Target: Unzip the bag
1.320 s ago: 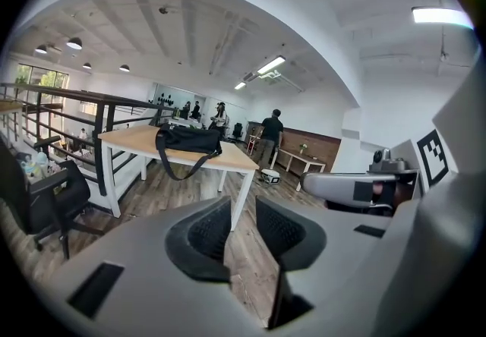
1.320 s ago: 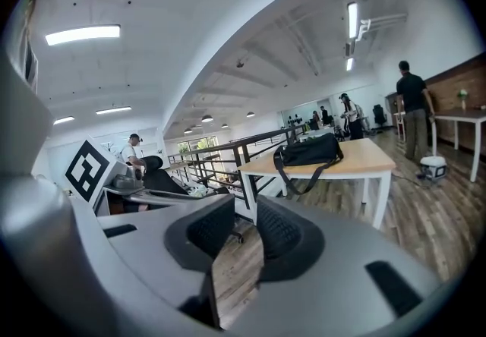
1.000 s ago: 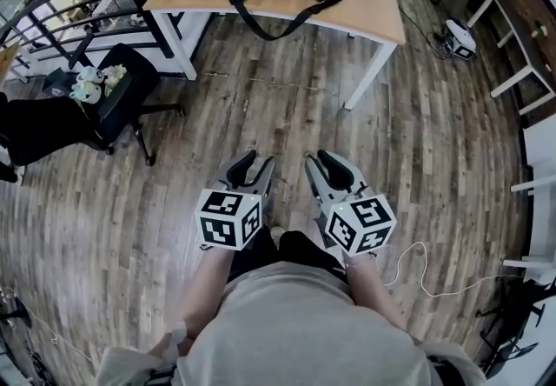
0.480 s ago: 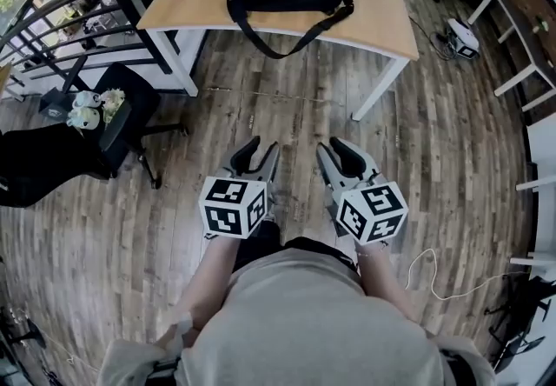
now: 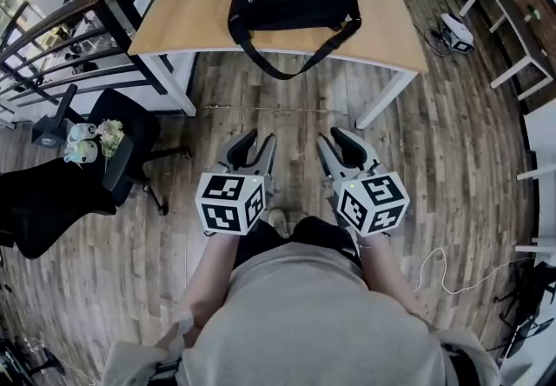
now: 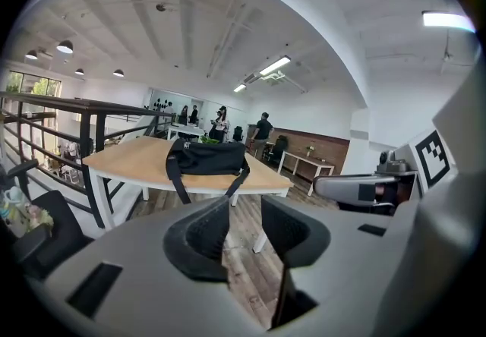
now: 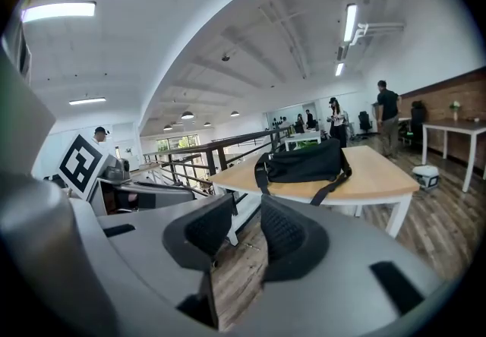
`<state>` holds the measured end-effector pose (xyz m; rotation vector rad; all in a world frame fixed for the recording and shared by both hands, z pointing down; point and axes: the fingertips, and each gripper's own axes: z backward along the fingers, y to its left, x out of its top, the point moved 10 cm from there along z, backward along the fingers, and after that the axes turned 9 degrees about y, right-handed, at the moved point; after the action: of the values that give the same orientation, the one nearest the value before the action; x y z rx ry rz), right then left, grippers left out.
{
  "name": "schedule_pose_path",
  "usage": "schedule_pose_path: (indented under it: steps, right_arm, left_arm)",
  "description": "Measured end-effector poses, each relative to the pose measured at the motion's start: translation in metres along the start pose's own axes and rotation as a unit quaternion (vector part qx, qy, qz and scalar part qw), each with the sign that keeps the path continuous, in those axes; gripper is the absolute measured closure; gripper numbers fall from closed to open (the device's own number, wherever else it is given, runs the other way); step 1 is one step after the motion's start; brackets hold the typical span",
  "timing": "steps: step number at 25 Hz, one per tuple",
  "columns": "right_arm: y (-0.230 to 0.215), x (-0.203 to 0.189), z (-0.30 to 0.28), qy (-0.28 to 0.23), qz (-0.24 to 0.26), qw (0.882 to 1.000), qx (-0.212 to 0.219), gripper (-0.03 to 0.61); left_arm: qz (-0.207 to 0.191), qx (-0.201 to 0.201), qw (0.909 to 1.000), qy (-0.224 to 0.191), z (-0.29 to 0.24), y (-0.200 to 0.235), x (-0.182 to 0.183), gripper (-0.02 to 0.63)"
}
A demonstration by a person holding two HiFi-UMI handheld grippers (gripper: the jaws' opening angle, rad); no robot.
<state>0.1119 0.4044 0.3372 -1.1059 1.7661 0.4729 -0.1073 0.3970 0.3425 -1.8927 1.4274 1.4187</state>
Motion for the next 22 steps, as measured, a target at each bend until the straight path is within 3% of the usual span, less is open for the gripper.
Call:
schedule_pose_path:
  steps: [5,12,22]
  right_arm:
    - [0.0,0.014,-0.027,0.016,0.003,1.0,-0.002,0.462]
    - [-0.009,0.028,-0.065,0.031,0.005,1.0,0.005,0.456]
    - [-0.061,0.062,-0.14,0.039,0.005,0.999,0.027,0.457]
  left_arm:
    - [0.026,-0.009,0.9996,-0.002,-0.012,0.026,0.011,0.469]
    - [0.031,-0.009,0.9994,0.01,-0.035,0.051,0.021,0.469]
    - [0.037,0.005,0.9991,0.019,-0.103,0.086,0.054,0.469]
